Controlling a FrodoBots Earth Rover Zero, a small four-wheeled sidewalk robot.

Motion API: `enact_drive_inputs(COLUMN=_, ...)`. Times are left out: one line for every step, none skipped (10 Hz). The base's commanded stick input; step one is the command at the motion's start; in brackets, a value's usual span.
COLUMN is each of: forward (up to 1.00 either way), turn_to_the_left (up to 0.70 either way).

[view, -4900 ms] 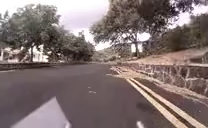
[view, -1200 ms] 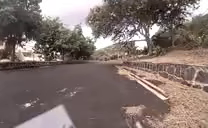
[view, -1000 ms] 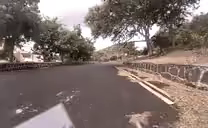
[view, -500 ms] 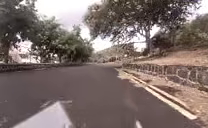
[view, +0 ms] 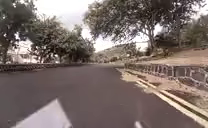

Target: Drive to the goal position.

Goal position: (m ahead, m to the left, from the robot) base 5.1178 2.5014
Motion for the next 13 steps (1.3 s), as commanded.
enact_drive_inputs(forward=1.0, turn_to_the_left=0.0)
enact_drive_inputs(forward=1.0, turn_to_the_left=0.0)
enact_drive_inputs(forward=1.0, turn_to_the_left=0.0)
enact_drive_inputs(forward=1.0, turn_to_the_left=0.0)
enact_drive_inputs(forward=1.0, turn_to_the_left=0.0)
enact_drive_inputs(forward=1.0, turn_to_the_left=0.0)
enact_drive_inputs(forward=1.0, turn_to_the_left=0.0)
enact_drive_inputs(forward=1.0, turn_to_the_left=0.0)
enact_drive_inputs(forward=1.0, turn_to_the_left=-0.21)
enact_drive_inputs(forward=1.0, turn_to_the_left=-0.07)
enact_drive_inputs(forward=1.0, turn_to_the_left=-0.01)
enact_drive_inputs(forward=1.0, turn_to_the_left=-0.17)
enact_drive_inputs(forward=1.0, turn_to_the_left=-0.02)
